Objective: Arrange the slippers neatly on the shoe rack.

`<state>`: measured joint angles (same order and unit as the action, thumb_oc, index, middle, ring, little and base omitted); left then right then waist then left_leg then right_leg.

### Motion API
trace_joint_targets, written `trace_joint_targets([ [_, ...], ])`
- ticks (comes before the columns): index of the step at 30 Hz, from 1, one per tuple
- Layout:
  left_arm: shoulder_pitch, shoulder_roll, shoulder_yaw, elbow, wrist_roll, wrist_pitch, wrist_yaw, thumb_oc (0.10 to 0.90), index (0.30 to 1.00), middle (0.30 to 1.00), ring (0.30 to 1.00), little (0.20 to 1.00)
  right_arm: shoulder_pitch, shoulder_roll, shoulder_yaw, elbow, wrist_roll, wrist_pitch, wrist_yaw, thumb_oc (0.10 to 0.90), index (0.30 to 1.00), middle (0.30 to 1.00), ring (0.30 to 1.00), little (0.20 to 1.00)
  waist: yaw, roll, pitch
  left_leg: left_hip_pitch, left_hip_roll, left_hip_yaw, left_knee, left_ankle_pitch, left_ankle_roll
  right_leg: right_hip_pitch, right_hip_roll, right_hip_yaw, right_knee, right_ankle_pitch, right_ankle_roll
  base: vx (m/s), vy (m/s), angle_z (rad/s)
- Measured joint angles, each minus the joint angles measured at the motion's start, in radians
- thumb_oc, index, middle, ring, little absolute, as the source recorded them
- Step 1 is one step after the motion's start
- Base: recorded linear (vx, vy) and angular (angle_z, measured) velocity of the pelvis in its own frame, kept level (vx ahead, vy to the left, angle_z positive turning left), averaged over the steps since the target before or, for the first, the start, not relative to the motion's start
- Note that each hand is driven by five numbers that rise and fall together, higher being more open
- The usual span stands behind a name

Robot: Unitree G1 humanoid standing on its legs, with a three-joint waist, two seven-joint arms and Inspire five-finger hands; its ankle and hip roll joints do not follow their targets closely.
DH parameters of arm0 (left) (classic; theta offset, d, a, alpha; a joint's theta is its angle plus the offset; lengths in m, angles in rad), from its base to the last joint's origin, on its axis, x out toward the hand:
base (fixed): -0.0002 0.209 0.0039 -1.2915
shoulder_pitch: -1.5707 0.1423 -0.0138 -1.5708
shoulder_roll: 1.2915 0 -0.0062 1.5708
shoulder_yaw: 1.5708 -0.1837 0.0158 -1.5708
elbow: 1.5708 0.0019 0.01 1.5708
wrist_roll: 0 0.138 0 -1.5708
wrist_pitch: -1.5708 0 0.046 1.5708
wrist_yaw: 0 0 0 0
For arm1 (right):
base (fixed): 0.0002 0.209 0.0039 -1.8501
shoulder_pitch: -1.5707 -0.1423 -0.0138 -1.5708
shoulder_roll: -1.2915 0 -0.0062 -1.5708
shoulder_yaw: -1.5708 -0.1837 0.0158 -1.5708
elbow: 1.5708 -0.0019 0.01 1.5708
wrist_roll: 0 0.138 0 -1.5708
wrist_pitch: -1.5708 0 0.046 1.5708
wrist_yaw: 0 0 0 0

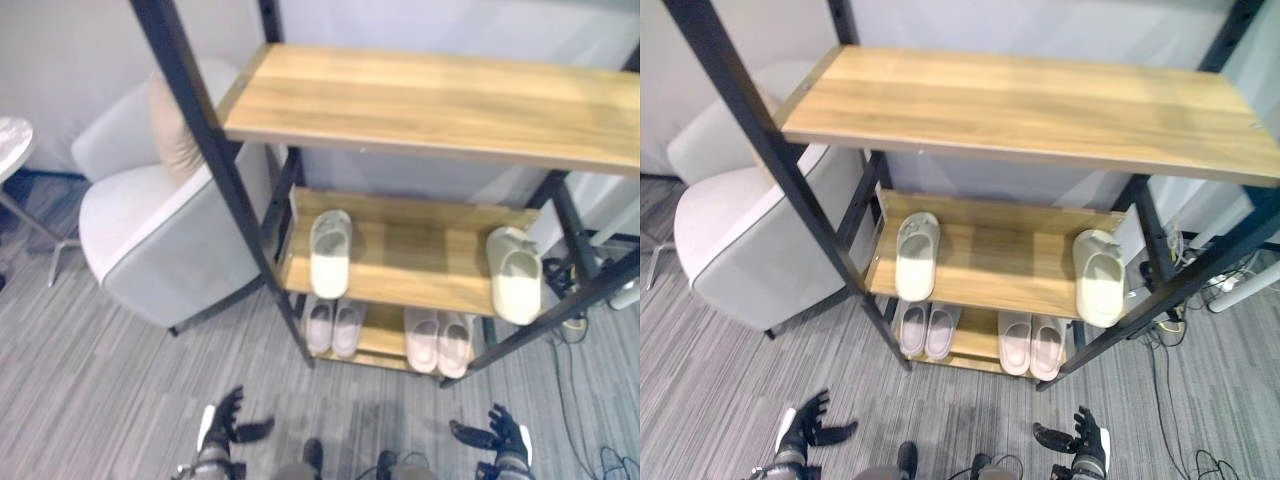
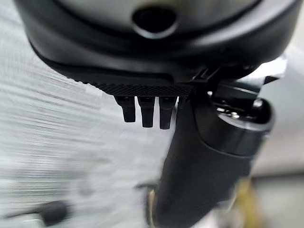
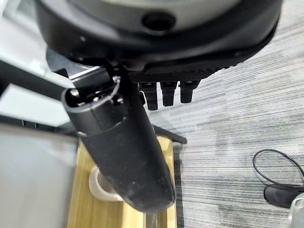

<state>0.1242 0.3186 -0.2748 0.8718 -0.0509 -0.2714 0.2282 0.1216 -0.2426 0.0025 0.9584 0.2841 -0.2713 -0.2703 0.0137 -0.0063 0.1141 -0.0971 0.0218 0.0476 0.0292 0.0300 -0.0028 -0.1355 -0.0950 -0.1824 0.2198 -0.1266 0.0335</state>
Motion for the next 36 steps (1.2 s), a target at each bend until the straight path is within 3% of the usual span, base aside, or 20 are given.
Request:
trace_joint_targets([
  [1, 0.028, 0.017, -0.009, -0.068, 0.021, 0.024, -0.006, 0.8, 0.9, 0.9, 0.9, 0.9, 0.003, -0.001, -0.009, 0.004, -0.001, 0.001, 0.002, 0.8, 0.9, 0.9, 0.9, 0.9, 0.0, 0.005, -0.002, 0.022, 0.005, 0.005, -0.03, 0.012, -0.002, 0.018, 0.005, 0.0, -0.024, 0.005, 0.004, 0.12, -0.077, -0.21],
  [2, 0.135, 0.091, -0.046, -0.266, 0.092, -0.01, -0.042, 0.8, 0.9, 0.9, 0.9, 0.9, 0.012, 0.002, -0.043, 0.029, 0.003, 0.004, -0.002, 0.8, 0.9, 0.9, 0.9, 0.9, -0.004, 0.011, -0.025, 0.07, 0.012, 0.007, -0.098, 0.035, -0.005, 0.061, 0.025, 0.007, -0.093, 0.036, 0.007, 0.02, -0.052, -0.13],
  [4, 0.16, 0.134, -0.044, -0.42, 0.138, -0.023, -0.083, 0.8, 0.9, 0.9, 0.9, 0.9, 0.037, -0.022, -0.088, 0.077, 0.004, 0.015, 0.001, 0.8, 0.9, 0.9, 0.9, 0.9, 0.0, 0.038, -0.051, 0.086, 0.01, 0.004, -0.109, 0.038, -0.005, 0.105, 0.031, 0.003, -0.149, 0.067, 0.01, 0.02, -0.107, 0.01],
  [6, 0.16, 0.185, -0.038, -0.552, 0.128, 0.005, -0.135, 0.8, 0.9, 0.9, 0.9, 0.9, 0.043, -0.033, -0.103, 0.098, 0.032, 0.026, 0.007, 0.8, 0.9, 0.9, 0.9, 0.9, -0.002, 0.055, -0.061, 0.094, 0.011, 0.006, -0.109, 0.038, -0.005, 0.139, 0.034, 0.002, -0.207, 0.09, 0.011, 0.01, -0.073, 0.03],
  [8, 0.153, 0.263, -0.019, -0.685, 0.067, -0.028, -0.241, 0.8, 0.9, 0.9, 0.9, 0.9, 0.043, -0.044, -0.114, 0.119, 0.06, 0.043, 0.022, 0.8, 0.9, 0.9, 0.9, 0.9, -0.01, 0.082, -0.077, 0.108, 0.008, 0.002, -0.11, 0.038, -0.006, 0.189, 0.038, -0.001, -0.27, 0.126, 0.016, 0.01, -0.044, 0.01],
  [12, 0.077, 0.24, -0.043, -0.781, -0.057, -0.019, -0.353, 0.8, 0.9, 0.9, 0.9, 0.9, 0.038, -0.026, -0.136, 0.184, 0.196, 0.054, 0.071, 0.8, 0.9, 0.9, 0.9, 0.9, -0.013, 0.12, -0.098, 0.116, 0.006, 0.0, -0.115, 0.04, -0.01, 0.216, 0.04, -0.007, -0.307, 0.148, 0.019, -0.03, -0.025, 0.02],
  [17, 0.03, 0.233, -0.153, -0.91, -0.205, -0.006, -0.463, 0.8, 0.9, 0.9, 0.9, 0.9, 0.063, -0.007, -0.125, 0.199, 0.23, 0.069, 0.106, 0.8, 0.9, 0.9, 0.9, 0.9, -0.032, 0.142, -0.11, 0.116, 0.006, -0.008, -0.115, 0.042, -0.023, 0.22, 0.041, -0.02, -0.313, 0.146, 0.023, 0.01, -0.022, 0.08],
  [21, -0.074, 0.191, -0.264, -0.919, -0.259, 0.027, -0.491, 0.8, 0.9, 0.9, 0.9, 0.9, 0.073, -0.002, -0.095, 0.203, 0.228, 0.086, 0.113, 0.8, 0.9, 0.9, 0.9, 0.9, -0.041, 0.141, -0.11, 0.116, 0.006, -0.008, -0.115, 0.044, -0.024, 0.222, 0.04, -0.018, -0.313, 0.152, 0.024, 0.01, -0.009, -0.02],
  [24, -0.143, 0.171, -0.285, -0.919, -0.253, 0.031, -0.497, 0.8, 0.9, 0.9, 0.9, 0.9, 0.073, 0.001, -0.081, 0.203, 0.227, 0.087, 0.119, 0.8, 0.9, 0.9, 0.9, 0.9, -0.061, 0.14, -0.109, 0.117, 0.005, -0.007, -0.115, 0.046, -0.023, 0.223, 0.039, -0.017, -0.308, 0.155, 0.024, 0.0, -0.013, -0.03],
  [31, -0.388, 0.128, -0.329, -0.81, -0.036, 0.021, -0.356, 0.8, 0.9, 0.9, 0.9, 0.9, 0.044, -0.002, -0.058, 0.204, 0.225, 0.087, 0.118, 0.8, 0.9, 0.9, 0.9, 0.9, -0.066, 0.137, -0.107, 0.115, 0.006, 0.001, -0.115, 0.055, -0.021, 0.212, 0.04, -0.003, -0.313, 0.161, 0.024, 0.02, -0.004, -0.04],
  [36, -0.466, 0.111, -0.358, -0.724, 0.057, 0.02, -0.285, 0.8, 0.9, 0.9, 0.9, 0.9, 0.033, -0.005, -0.061, 0.207, 0.227, 0.085, 0.116, 0.8, 0.9, 0.9, 0.9, 0.9, -0.069, 0.137, -0.107, 0.108, 0.007, 0.006, -0.115, 0.055, -0.019, 0.197, 0.041, 0.006, -0.313, 0.161, 0.023, 0.02, -0.012, -0.06],
])
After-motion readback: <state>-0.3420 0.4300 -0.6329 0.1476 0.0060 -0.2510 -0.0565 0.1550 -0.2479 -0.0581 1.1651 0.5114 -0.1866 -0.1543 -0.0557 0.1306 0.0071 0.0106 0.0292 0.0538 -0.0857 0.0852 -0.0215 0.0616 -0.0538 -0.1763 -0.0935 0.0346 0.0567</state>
